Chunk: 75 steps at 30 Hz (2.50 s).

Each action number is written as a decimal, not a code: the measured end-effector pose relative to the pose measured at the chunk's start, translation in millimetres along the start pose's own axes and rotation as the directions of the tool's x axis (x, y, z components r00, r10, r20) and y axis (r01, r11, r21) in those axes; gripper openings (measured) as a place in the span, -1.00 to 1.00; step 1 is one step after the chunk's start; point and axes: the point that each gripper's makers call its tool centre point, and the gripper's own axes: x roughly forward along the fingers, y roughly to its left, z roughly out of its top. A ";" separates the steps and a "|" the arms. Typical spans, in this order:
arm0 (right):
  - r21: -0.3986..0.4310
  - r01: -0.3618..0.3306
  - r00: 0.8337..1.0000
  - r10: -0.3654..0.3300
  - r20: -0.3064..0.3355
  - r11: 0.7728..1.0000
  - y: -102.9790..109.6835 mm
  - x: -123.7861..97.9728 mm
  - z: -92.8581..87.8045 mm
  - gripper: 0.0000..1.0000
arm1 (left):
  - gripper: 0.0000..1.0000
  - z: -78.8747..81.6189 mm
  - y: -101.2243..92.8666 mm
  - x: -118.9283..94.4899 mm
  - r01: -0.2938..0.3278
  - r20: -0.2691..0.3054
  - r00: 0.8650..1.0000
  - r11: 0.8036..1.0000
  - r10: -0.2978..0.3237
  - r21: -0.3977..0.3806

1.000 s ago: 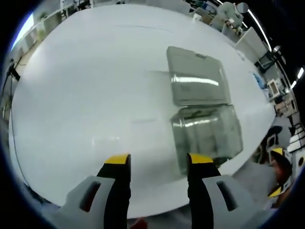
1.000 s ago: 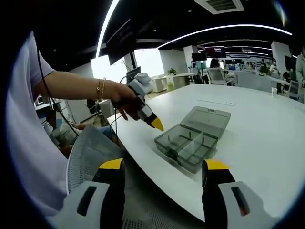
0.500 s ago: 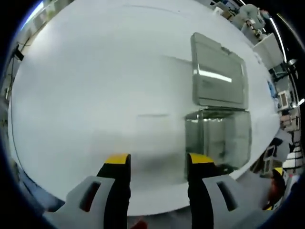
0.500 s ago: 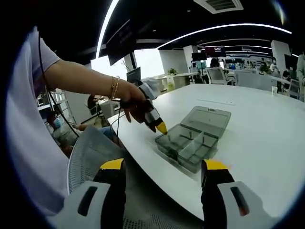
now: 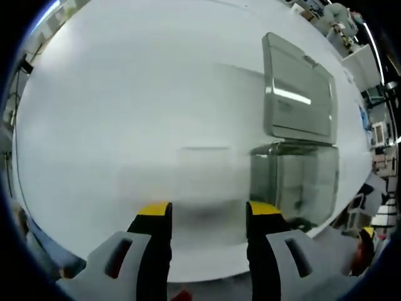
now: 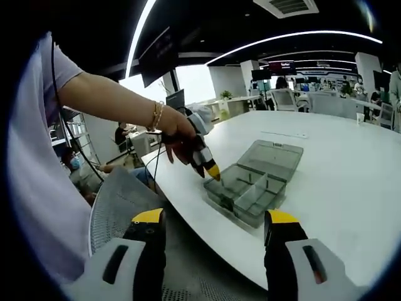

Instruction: Insert the divider into the dual guide fixture by aligning both edges with the guide slots and pushing it downward to the bottom, including one-sided entry, uneven engagement, binding, and posture correction.

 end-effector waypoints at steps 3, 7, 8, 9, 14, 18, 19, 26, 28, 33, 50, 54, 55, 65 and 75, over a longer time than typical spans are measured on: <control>0.000 -0.004 1.000 0.004 0.000 1.000 0.3 0.1 0.3 0.21 | -0.09 2.2 0.8 0.9 -0.013 -0.005 1.000 1.000 0.013 0.003; 0.003 -0.008 1.000 0.008 0.003 1.000 0.4 0.1 0.9 0.21 | -0.10 3.3 0.5 1.2 -0.029 -0.013 0.999 1.000 0.029 0.010; 0.004 -0.009 1.000 0.009 0.004 1.000 0.3 0.0 1.0 0.20 | -0.10 4.0 0.9 1.6 -0.034 -0.015 0.999 0.999 0.034 0.009; 0.006 -0.010 1.000 0.010 0.006 1.000 0.2 -0.1 1.3 0.20 | -0.10 4.1 0.4 2.0 -0.042 -0.018 0.999 0.999 0.042 0.009; 0.014 -0.012 1.000 0.012 0.013 1.000 -0.3 -0.4 2.2 0.19 | -0.10 2.8 -0.3 4.0 -0.089 -0.034 0.995 0.996 0.090 0.030; 0.018 -0.011 1.000 0.011 0.017 1.000 -0.6 -0.5 2.8 0.19 | -0.10 2.5 -0.2 6.4 -0.138 -0.048 0.989 0.989 0.140 0.046; 0.019 -0.010 1.000 0.010 0.018 1.000 -0.7 -0.6 2.9 0.19 | -0.10 2.5 0.0 6.8 -0.146 -0.050 0.988 0.988 0.149 0.050; 0.029 0.000 1.000 -0.001 0.029 1.000 -2.8 -1.7 4.1 0.18 | -0.15 2.2 3.3 7.9 -0.205 -0.057 0.977 0.978 0.207 0.048; 0.032 0.002 1.000 -0.003 0.031 0.999 -3.3 -1.9 4.4 0.17 | -0.16 2.3 4.2 8.8 -0.221 -0.061 0.973 0.973 0.224 0.060; 0.033 0.005 0.999 -0.006 0.033 0.999 -3.8 -1.9 4.7 0.17 | -0.16 0.9 4.1 8.0 -0.220 -0.066 0.972 0.974 0.224 0.052; 0.033 0.010 1.000 -0.011 0.027 0.999 -4.3 -2.1 3.8 0.15 | -0.31 1.2 1.8 8.5 -0.220 -0.064 0.973 0.974 0.223 0.060; 0.034 0.014 1.000 -0.015 0.027 0.999 -4.8 -2.4 3.7 0.14 | -0.36 1.2 1.4 8.1 -0.216 -0.061 0.974 0.974 0.220 0.070; 0.035 0.014 1.000 -0.015 0.027 0.999 -4.8 -2.4 3.7 0.14 | -0.36 1.0 1.6 8.0 -0.214 -0.059 0.974 0.974 0.219 0.072; 0.034 0.017 1.000 -0.018 0.015 0.999 -4.7 -2.2 2.1 0.13 | -0.37 1.2 1.6 7.3 -0.207 -0.046 0.976 0.975 0.211 0.086; 0.031 0.023 1.000 -0.023 0.007 0.999 -5.2 -1.9 1.0 0.13 | -0.37 3.4 1.8 6.6 -0.196 -0.027 0.980 0.978 0.199 0.070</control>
